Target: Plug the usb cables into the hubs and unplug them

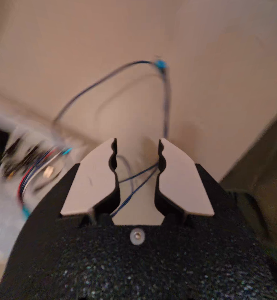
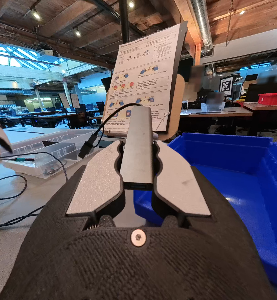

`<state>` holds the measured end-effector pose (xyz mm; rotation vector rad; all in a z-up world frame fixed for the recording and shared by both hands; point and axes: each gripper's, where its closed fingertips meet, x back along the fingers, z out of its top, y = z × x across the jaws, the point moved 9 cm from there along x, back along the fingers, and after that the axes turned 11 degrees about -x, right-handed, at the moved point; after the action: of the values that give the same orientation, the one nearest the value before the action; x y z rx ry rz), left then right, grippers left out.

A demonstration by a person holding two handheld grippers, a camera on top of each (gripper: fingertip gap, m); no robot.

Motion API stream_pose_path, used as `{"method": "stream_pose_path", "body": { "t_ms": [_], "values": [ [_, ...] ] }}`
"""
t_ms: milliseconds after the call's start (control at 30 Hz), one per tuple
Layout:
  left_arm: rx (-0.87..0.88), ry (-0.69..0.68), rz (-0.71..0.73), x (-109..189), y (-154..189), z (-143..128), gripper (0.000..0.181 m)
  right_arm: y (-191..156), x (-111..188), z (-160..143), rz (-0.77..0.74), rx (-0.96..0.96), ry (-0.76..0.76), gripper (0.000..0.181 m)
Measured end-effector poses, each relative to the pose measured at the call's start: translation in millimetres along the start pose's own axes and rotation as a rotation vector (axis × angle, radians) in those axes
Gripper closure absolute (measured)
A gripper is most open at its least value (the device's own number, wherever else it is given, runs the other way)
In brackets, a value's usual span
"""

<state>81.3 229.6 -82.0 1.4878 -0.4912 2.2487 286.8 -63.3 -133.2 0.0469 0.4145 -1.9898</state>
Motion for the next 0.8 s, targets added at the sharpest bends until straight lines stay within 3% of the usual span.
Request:
{"method": "stream_pose_path", "body": {
  "t_ms": [33, 133, 200, 267, 333, 400, 533, 700, 800],
  "values": [
    [0.155, 0.026, 0.132, 19, -20, -18, 0.13, 1, 0, 1, -0.005, 0.0, 0.005, 0.145],
    [0.692, -0.016, 0.47, 46, -81, -102, 0.128, 3, 0, 1, 0.003, -0.025, 0.007, 0.145],
    [0.963, -0.099, 0.461, 34, -102, -161, 0.13, 4, 0, 1, 0.004, -0.039, 0.013, 0.145],
    [1.083, -0.062, 0.335, 11, -107, -193, 0.132, 5, 0, 1, 0.014, -0.049, 0.006, 0.145],
    [1.113, -0.025, 0.275, -7, -108, -209, 0.137, 5, 1, 3, 0.009, -0.035, 0.01, 0.145],
    [1.081, -0.072, 0.271, -13, -104, -218, 0.177, 7, 2, 5, 0.008, -0.022, 0.006, 0.145],
    [0.944, 0.035, 0.37, 22, -89, -188, 0.181, 12, 4, 8, -0.006, -0.027, 0.018, 0.145],
    [0.513, 0.365, 0.591, 105, -45, -73, 0.181, 15, 7, 14, -0.023, -0.01, 0.034, 0.145],
    [0.279, 0.408, 0.615, 124, -18, -11, 0.181, 16, 7, 13, -0.023, -0.011, 0.028, 0.145]
  ]
}}
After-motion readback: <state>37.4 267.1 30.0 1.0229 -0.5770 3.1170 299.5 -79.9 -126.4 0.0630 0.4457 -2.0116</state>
